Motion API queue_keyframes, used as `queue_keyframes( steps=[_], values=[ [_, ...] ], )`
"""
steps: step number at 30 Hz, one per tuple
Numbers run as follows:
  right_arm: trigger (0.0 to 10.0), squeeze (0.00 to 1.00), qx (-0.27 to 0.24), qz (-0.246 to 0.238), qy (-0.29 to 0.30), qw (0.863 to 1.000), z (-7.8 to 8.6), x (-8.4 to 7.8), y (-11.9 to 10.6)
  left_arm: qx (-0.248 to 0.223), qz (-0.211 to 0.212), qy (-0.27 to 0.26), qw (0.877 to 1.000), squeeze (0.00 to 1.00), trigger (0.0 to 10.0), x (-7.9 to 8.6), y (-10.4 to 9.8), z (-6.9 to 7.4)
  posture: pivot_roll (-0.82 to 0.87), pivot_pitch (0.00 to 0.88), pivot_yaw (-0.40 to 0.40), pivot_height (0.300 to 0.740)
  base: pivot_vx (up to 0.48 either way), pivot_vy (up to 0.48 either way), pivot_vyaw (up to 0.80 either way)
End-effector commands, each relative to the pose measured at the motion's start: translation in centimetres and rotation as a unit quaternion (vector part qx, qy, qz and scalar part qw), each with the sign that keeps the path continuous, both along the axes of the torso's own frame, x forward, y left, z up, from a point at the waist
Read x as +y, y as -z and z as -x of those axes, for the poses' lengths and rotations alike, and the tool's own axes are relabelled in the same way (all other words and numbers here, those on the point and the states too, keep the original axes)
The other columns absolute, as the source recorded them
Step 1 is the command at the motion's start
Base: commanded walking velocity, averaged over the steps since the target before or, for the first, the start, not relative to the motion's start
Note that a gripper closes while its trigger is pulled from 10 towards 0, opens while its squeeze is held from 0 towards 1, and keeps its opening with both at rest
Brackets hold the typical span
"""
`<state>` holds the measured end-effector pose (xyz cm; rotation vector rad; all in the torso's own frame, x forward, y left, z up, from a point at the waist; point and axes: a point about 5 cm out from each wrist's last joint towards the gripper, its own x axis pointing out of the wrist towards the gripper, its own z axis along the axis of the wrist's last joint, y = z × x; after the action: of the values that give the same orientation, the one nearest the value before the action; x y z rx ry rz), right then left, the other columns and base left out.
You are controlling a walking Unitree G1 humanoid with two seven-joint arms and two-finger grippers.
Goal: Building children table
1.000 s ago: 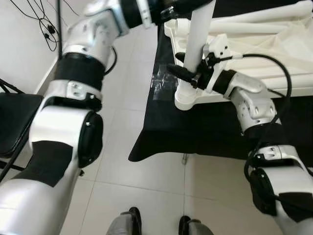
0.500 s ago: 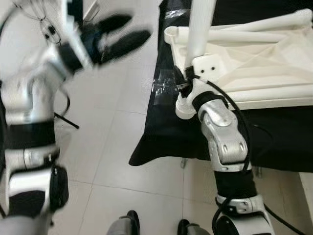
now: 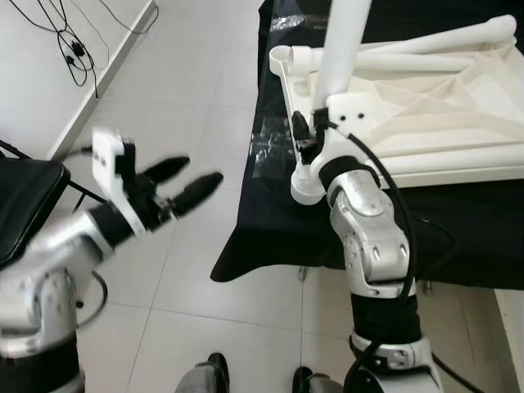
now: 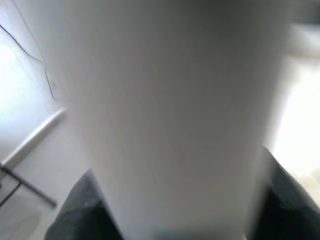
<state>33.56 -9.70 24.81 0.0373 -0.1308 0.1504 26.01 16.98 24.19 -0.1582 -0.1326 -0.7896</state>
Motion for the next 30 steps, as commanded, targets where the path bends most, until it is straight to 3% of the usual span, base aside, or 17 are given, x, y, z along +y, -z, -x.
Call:
queue_keyframes(
  steps=[1, 9, 10, 11, 12, 18, 23, 24, 27, 28, 30],
  values=[
    [10.0, 1.0, 0.001, -0.025, -0.002, 1.0, 0.1, 0.1, 0.1, 0.008, -0.002, -0.006, 1.0, 0.0, 10.0, -0.3, 0.4, 0.5, 0.12, 0.284, 0.019, 0.74, 0.0, 0.0, 0.0],
    [10.0, 1.0, -0.026, -0.042, -0.014, 0.999, 0.5, 0.2, -0.9, 0.036, 0.007, -0.01, 0.999, 0.0, 10.0, -1.6, 1.8, 1.5, 0.12, 0.285, 0.028, 0.74, 0.0, 0.0, 0.0],
    [10.0, 0.62, -0.039, -0.05, -0.03, 0.998, 0.7, 0.2, -1.2, 0.046, 0.01, -0.012, 0.999, 0.0, 10.0, -2.0, 2.4, 1.8, 0.13, 0.283, 0.031, 0.74, 0.0, 0.0, 0.0],
    [10.0, 0.62, -0.039, -0.05, -0.03, 0.998, 0.7, 0.2, -1.2, 0.046, 0.01, -0.012, 0.999, 0.0, 10.0, -2.0, 2.4, 1.8, 0.13, 0.283, 0.031, 0.74, 0.0, 0.0, 0.0],
    [10.0, 0.0, -0.051, -0.054, -0.046, 0.996, 0.8, 0.2, -1.6, 0.057, 0.015, -0.014, 0.998, 0.0, 10.0, -2.3, 3.0, 2.3, 0.13, 0.284, 0.033, 0.74, 0.0, 0.0, 0.0],
    [10.0, 0.0, -0.087, -0.054, -0.095, 0.99, 0.8, 0.0, -2.8, 0.081, 0.023, -0.024, 0.996, 0.0, 10.0, -2.9, 4.4, 3.0, 0.13, 0.28, 0.038, 0.74, 0.0, 0.0, 0.0],
    [10.0, 0.0, -0.142, 0.026, -0.252, 0.957, -0.4, -2.1, -5.7, 0.086, 0.019, -0.036, 0.995, 0.0, 10.0, -3.8, 5.5, 4.0, 0.14, 0.267, 0.031, 0.74, 0.0, 0.0, 0.0],
    [10.0, 0.0, -0.142, 0.026, -0.252, 0.957, -0.4, -2.1, -5.7, 0.086, 0.019, -0.036, 0.995, 0.0, 10.0, -3.8, 5.5, 4.0, 0.14, 0.267, 0.031, 0.74, 0.0, 0.0, 0.0],
    [10.0, 0.0, -0.136, 0.088, -0.318, 0.934, -1.2, -3.8, -6.4, 0.073, 0.019, -0.048, 0.996, 0.0, 10.0, -4.1, 5.3, 4.4, 0.15, 0.262, 0.022, 0.74, 0.0, 0.0, 0.0],
    [10.0, 0.0, -0.136, 0.088, -0.318, 0.934, -1.2, -3.8, -6.4, 0.073, 0.019, -0.048, 0.996, 0.0, 10.0, -4.1, 5.3, 4.4, 0.15, 0.262, 0.022, 0.74, 0.0, 0.0, 0.0],
    [10.0, 0.0, -0.128, 0.116, -0.358, 0.918, -1.3, -4.2, -6.6, 0.062, 0.007, -0.044, 0.997, 0.0, 10.0, -4.3, 5.1, 4.7, 0.15, 0.262, 0.017, 0.74, 0.0, 0.0, 0.0]
  ],
)
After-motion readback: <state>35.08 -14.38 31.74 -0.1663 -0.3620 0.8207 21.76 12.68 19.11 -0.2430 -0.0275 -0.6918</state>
